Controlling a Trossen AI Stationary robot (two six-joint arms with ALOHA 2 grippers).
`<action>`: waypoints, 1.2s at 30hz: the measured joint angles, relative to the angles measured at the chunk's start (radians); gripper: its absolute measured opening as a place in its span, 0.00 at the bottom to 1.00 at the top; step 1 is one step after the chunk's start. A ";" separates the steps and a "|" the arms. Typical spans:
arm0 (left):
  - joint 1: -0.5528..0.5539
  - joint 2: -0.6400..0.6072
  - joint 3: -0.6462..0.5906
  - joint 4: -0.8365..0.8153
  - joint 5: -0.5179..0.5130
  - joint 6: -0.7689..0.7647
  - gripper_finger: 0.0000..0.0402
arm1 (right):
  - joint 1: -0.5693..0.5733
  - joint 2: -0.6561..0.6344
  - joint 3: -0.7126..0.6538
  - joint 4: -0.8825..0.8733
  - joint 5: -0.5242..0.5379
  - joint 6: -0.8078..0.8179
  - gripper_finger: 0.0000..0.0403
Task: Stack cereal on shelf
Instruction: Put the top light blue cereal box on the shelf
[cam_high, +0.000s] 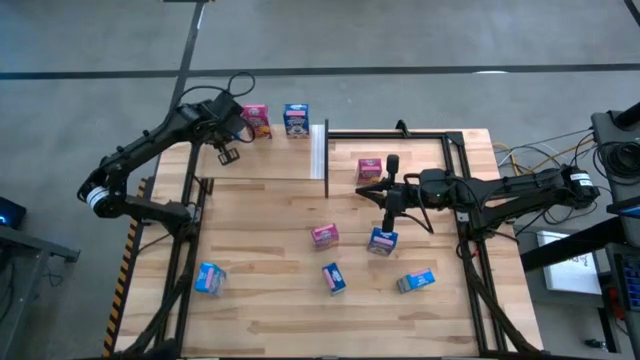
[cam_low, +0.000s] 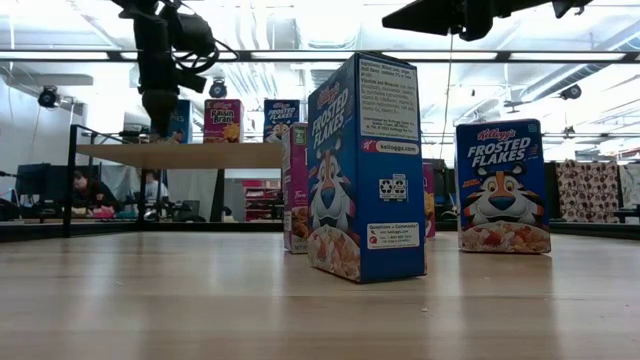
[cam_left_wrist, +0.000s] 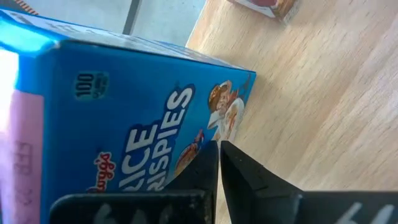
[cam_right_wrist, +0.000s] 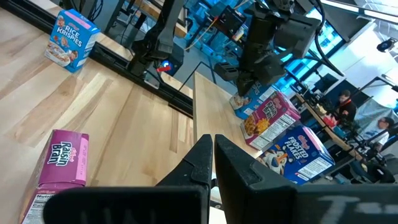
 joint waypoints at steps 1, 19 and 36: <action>0.000 0.000 0.000 0.000 0.000 0.000 0.00 | 0.000 0.000 0.000 0.000 0.000 0.000 0.02; 0.013 0.000 0.000 -0.023 -0.052 -0.024 0.00 | 0.000 0.000 0.000 0.000 0.000 0.000 0.02; 0.013 0.000 0.000 0.033 0.053 -0.057 0.00 | 0.000 0.000 0.000 0.000 0.000 0.000 0.02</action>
